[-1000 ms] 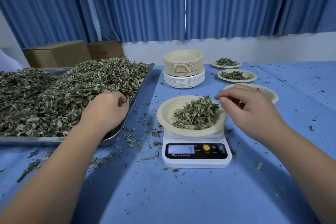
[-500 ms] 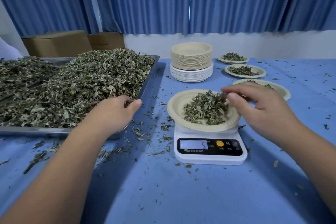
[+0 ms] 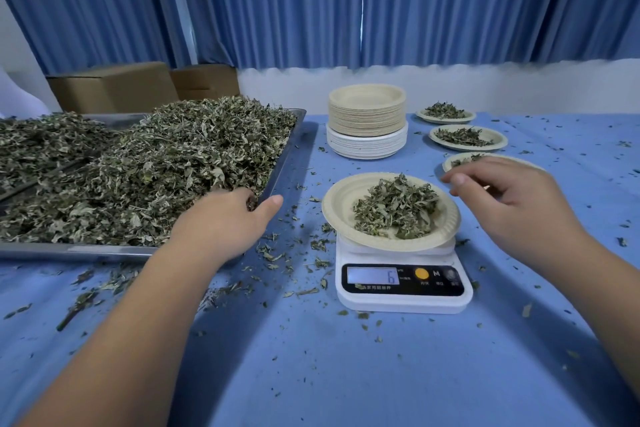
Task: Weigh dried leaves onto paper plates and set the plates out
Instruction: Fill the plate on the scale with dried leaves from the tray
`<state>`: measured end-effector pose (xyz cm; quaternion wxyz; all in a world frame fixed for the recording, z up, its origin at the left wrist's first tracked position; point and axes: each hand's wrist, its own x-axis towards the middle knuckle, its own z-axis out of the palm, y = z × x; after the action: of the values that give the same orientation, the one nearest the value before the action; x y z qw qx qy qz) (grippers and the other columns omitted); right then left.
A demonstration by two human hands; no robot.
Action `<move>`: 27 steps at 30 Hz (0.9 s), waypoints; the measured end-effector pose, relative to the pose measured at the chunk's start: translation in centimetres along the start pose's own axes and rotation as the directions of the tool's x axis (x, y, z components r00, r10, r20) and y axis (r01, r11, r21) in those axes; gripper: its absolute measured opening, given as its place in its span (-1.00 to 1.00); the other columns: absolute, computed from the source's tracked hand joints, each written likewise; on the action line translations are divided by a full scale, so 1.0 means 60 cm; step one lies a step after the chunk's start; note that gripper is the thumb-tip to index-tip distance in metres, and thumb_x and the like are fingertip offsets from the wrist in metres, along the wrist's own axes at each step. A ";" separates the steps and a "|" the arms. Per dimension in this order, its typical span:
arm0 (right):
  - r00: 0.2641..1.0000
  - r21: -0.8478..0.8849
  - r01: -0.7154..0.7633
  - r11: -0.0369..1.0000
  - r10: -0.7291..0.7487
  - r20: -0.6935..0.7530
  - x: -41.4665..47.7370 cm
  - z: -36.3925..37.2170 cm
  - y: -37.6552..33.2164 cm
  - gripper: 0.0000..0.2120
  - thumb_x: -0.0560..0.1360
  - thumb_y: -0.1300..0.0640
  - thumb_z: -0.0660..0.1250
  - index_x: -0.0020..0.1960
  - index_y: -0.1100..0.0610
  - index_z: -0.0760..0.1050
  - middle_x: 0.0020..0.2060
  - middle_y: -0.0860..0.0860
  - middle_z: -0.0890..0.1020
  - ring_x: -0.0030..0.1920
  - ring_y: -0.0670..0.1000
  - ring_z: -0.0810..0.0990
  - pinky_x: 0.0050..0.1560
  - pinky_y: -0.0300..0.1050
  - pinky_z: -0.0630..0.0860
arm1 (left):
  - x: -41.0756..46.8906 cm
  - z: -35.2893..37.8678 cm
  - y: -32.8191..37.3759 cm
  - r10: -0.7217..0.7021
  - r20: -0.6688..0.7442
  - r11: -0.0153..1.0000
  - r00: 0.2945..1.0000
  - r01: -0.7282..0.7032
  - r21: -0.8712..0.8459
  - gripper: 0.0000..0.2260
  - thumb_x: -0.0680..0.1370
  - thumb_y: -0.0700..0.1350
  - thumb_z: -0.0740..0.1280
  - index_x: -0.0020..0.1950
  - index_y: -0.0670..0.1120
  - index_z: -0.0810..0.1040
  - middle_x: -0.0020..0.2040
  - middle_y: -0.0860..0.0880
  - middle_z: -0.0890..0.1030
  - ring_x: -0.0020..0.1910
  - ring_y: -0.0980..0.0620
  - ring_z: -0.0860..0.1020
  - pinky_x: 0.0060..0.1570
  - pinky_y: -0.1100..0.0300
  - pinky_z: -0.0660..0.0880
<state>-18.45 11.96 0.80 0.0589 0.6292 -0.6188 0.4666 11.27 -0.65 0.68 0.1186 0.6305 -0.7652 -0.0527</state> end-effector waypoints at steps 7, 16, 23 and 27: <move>1.000 -0.014 -0.003 1.000 0.003 0.005 0.000 -0.003 0.001 -0.83 0.54 0.17 0.30 -0.12 0.08 0.66 -0.26 -0.11 0.63 -0.18 -0.10 0.50 -0.23 -0.46 0.34 | -0.013 0.004 0.004 0.019 -0.003 0.996 1.000 -0.018 0.082 -0.48 0.57 0.31 0.08 0.27 -0.05 0.45 -0.08 0.00 0.52 -0.12 -0.05 0.50 -0.08 0.03 0.55; 1.000 -0.014 -0.007 1.000 0.007 -0.002 0.001 -0.004 0.003 -0.83 0.53 0.15 0.30 -0.14 0.05 0.66 -0.27 -0.11 0.63 -0.19 -0.10 0.50 -0.23 -0.41 0.36 | -0.029 -0.005 0.020 0.006 -0.133 0.989 0.991 0.015 0.149 -0.58 0.58 0.26 0.14 0.17 -0.05 0.49 -0.09 -0.03 0.51 -0.08 -0.11 0.52 -0.09 0.03 0.54; 1.000 -0.012 -0.001 1.000 0.001 -0.005 0.000 -0.003 0.003 -0.83 0.53 0.14 0.31 -0.15 0.01 0.65 -0.28 -0.18 0.62 -0.18 -0.15 0.53 -0.24 -0.41 0.38 | -0.039 0.005 0.033 -0.042 -0.009 0.941 0.999 0.043 0.335 -0.57 0.63 0.23 0.03 0.13 -0.08 0.48 0.01 -0.07 0.52 -0.02 -0.14 0.51 -0.14 0.07 0.38; 1.000 -0.009 -0.001 1.000 0.001 -0.005 0.000 -0.004 0.002 -0.83 0.52 0.13 0.30 -0.15 0.02 0.65 -0.29 -0.17 0.61 -0.19 -0.17 0.52 -0.25 -0.40 0.37 | -0.044 0.008 0.041 -0.007 -0.067 0.940 0.998 0.030 0.340 -0.70 0.66 0.12 0.04 -0.06 -0.05 0.40 -0.04 -0.09 0.53 -0.07 -0.15 0.53 -0.16 0.09 0.35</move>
<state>-18.67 12.08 0.88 0.0632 0.6276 -0.6211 0.4652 9.28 2.36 0.48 0.0319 0.6502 -0.7525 0.1001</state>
